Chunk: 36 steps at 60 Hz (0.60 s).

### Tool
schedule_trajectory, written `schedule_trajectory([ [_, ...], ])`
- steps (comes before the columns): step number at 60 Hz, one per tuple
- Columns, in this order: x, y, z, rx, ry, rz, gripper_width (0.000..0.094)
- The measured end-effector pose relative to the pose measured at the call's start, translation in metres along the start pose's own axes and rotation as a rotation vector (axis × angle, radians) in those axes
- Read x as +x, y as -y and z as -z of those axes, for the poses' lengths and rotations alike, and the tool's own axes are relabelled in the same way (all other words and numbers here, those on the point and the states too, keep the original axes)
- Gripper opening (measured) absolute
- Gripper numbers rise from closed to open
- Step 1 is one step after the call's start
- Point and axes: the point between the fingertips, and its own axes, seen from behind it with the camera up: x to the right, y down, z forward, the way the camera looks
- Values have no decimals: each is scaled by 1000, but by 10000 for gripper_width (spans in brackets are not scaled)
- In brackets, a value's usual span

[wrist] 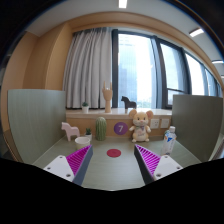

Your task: Pour water

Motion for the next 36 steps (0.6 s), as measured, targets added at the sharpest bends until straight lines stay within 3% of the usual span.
schedule_trajectory([
  [11,56,-47,-21,-29,-45,-6,855],
  [23,159,-98,-45,-69,-174,-37,851],
  [36,242,-101,-85,-40,-255,-49,843],
])
